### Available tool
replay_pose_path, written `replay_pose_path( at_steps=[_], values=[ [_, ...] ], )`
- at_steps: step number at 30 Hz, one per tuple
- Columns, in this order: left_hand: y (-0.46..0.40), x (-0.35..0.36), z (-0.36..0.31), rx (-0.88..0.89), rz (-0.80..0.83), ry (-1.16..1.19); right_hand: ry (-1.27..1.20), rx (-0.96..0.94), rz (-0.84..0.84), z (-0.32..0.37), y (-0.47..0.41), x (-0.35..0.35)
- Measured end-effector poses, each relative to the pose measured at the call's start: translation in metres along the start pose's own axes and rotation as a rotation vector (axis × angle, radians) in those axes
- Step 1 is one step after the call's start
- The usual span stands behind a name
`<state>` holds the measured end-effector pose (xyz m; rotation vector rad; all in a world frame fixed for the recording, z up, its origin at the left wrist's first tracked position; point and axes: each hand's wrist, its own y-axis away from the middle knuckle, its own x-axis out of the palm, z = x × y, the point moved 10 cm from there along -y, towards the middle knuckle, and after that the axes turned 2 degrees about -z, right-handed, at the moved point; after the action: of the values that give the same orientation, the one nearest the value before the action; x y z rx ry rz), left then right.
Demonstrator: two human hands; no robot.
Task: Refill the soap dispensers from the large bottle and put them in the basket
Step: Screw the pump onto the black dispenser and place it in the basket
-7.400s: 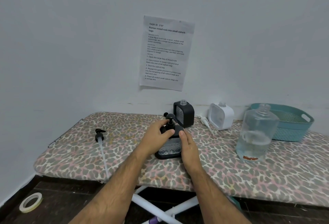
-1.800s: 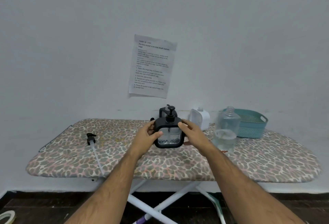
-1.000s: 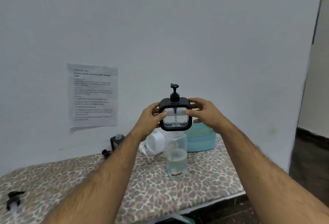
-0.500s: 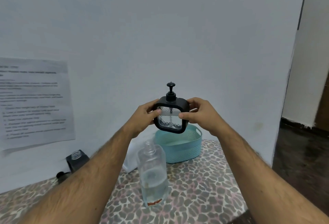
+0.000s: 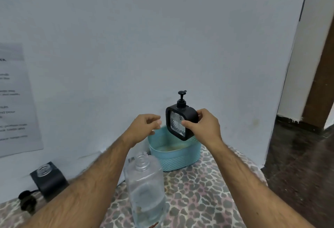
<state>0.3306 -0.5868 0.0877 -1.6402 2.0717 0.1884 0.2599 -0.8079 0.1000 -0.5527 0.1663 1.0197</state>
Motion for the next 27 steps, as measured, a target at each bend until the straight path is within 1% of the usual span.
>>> replay_pose_path(
  at_steps=[6, 11, 14, 17, 22, 27],
  values=[
    [-0.007, 0.019, 0.019, 0.062, 0.125, -0.204, 0.187, 0.071, -0.059, -0.03, -0.006, 0.009],
    [-0.004, 0.033, 0.033, 0.089, 0.28, -0.463, 0.326, 0.036, -0.064, -0.041, -0.007, 0.022],
    [-0.001, 0.039, 0.038, 0.109, 0.336, -0.573, 0.389, 0.017, -0.057, -0.047, -0.009, 0.032],
    [0.0, 0.042, 0.04, 0.113, 0.358, -0.619, 0.498, 0.0, -0.056, -0.048, -0.009, 0.038],
    [0.0, 0.043, 0.041, 0.104, 0.33, -0.631, 0.711, -0.004, -0.034, -0.05, -0.004, 0.047],
    [0.0, 0.045, 0.038, 0.12, 0.317, -0.654, 0.75, 0.05, -0.017, -0.056, -0.005, 0.049]
  ],
)
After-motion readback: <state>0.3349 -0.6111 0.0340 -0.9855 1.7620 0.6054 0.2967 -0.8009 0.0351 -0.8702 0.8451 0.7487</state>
